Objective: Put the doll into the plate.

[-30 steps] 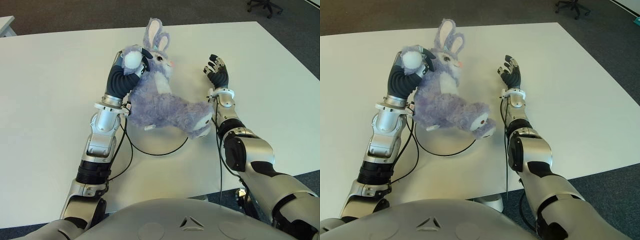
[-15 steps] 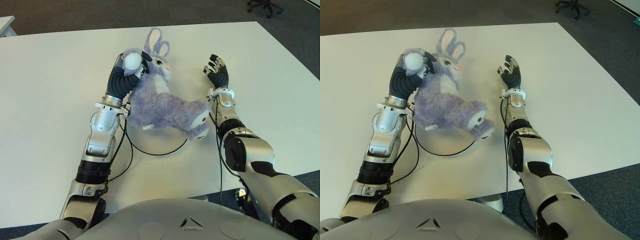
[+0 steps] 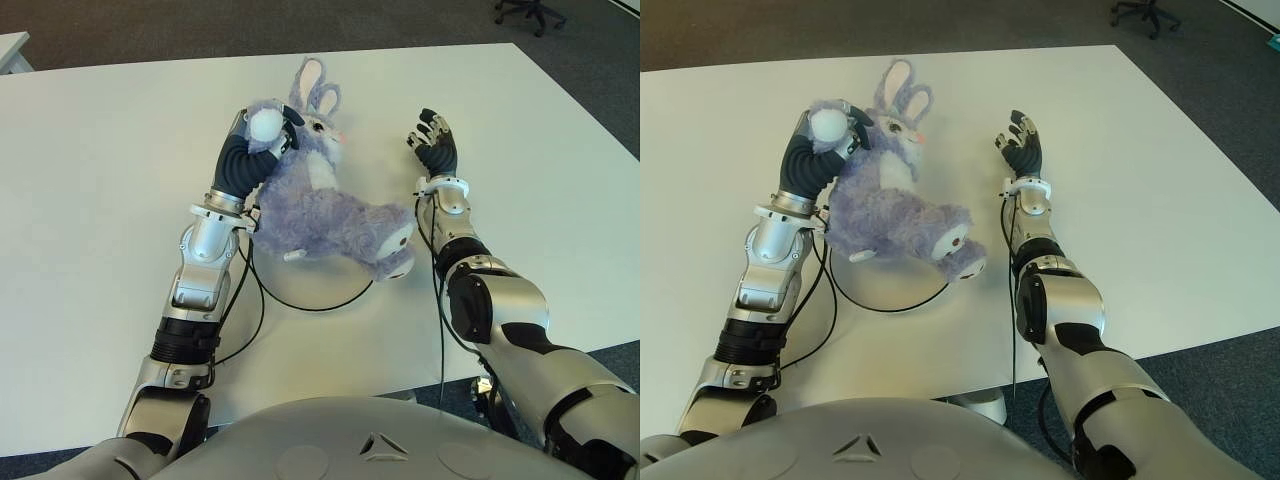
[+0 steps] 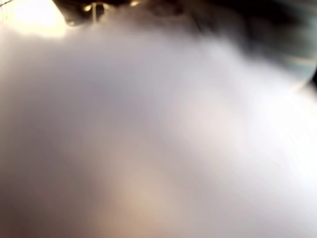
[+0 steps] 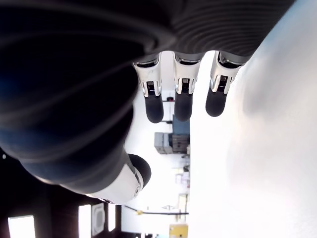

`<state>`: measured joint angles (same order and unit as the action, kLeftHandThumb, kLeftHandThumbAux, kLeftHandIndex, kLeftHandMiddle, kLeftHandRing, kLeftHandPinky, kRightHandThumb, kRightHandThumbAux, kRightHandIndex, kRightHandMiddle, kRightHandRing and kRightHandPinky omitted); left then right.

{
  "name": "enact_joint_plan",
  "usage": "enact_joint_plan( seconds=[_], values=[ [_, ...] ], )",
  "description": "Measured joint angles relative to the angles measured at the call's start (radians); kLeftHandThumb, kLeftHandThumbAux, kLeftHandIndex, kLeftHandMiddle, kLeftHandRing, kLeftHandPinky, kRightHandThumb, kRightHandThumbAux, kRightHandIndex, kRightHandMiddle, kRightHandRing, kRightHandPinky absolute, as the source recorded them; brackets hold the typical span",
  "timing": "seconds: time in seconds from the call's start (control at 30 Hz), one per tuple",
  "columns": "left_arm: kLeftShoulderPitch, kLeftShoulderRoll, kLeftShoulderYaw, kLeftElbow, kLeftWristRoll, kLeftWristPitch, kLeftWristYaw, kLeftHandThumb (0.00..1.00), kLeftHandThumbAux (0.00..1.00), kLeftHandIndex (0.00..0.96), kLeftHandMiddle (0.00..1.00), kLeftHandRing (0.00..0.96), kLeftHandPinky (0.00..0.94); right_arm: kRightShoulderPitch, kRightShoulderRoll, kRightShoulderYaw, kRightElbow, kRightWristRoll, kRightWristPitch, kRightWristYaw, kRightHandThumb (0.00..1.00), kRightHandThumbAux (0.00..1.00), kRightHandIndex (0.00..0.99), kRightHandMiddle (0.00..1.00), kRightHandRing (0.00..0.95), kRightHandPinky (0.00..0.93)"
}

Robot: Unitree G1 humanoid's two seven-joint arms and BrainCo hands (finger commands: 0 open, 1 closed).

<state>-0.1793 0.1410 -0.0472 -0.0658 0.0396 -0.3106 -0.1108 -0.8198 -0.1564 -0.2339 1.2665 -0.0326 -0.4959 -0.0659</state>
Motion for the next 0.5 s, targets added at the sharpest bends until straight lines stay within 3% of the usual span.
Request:
enact_joint_plan(
  seconds=[0.5],
  values=[
    [-0.007,0.004,0.010,0.045,-0.043,0.043,-0.048,0.720,0.698,0.442,0.849,0.864,0.865,0.000,0.000,-0.001,0.000,0.001,0.000,0.001,0.632,0.863,0.136,0.124,0.095,0.109]
  ],
)
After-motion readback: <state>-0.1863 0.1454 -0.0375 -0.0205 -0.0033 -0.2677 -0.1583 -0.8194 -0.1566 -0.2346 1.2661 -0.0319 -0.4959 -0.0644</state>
